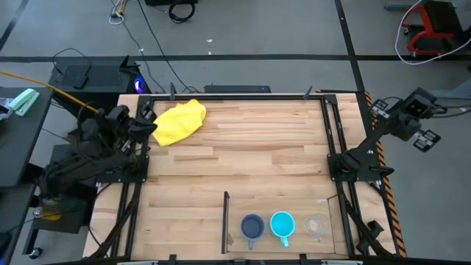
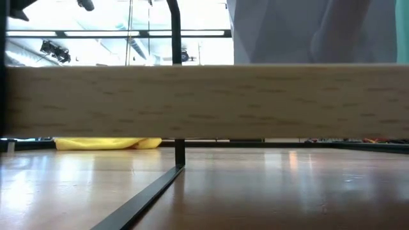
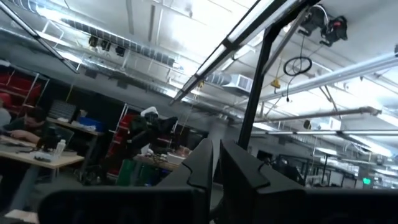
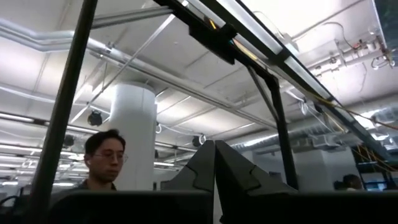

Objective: Stack small to large cups/mugs on shelf
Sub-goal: Return to Home Position

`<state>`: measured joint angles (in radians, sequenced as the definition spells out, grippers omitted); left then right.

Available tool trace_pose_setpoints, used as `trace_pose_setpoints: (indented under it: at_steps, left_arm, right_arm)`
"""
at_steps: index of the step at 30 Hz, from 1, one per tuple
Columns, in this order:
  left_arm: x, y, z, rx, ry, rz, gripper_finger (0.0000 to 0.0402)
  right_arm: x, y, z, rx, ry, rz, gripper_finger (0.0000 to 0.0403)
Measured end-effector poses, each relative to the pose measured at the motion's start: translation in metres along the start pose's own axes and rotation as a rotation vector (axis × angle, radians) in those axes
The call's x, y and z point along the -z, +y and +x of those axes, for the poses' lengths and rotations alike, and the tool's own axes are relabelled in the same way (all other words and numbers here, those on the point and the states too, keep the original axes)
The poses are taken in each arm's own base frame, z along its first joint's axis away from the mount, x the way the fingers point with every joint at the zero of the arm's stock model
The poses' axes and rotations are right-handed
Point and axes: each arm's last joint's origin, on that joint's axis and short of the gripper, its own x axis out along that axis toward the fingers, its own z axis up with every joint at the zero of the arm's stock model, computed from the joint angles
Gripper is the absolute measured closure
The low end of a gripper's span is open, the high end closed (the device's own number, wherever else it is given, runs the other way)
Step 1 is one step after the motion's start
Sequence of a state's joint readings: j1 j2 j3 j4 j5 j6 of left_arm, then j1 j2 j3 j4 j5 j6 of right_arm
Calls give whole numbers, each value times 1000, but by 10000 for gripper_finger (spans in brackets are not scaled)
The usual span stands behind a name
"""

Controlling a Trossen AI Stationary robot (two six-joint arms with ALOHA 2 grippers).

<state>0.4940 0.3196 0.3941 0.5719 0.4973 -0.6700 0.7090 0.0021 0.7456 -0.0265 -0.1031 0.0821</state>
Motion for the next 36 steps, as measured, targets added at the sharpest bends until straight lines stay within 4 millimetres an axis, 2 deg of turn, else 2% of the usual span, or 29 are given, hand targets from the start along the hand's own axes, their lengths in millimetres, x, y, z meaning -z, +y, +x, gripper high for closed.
trace_pose_setpoints:
  at_steps: [3, 7, 12, 17, 23, 27, 30, 36]
  left_arm:
    - [10, 1, -10, 1, -4, -26, 369]
    - [30, 8, -24, -29, -35, -52, 373]
    - [49, 14, -39, -9, -94, -38, 370]
    - [65, 21, -47, -28, -69, -78, 363]
    - [67, 21, -50, -13, -47, -66, 364]
    - [76, 27, -51, -76, 30, -138, 369]
    - [82, 31, -51, -120, 81, -163, 373]
    - [93, 38, -54, -193, 191, -105, 370]
  right_arm:
    - [13, -2, 3, 7, -11, 6, 385]
    - [52, -5, 8, 10, 6, 43, 385]
    - [88, -8, 8, 12, 26, 87, 385]
    - [107, -10, 6, 42, 48, 152, 385]
    - [125, -12, 3, 62, 88, 176, 385]
    - [139, -13, 1, 69, 127, 174, 385]
    - [153, -14, -3, 75, 172, 162, 385]
    - [188, -16, -13, 107, 282, 145, 385]
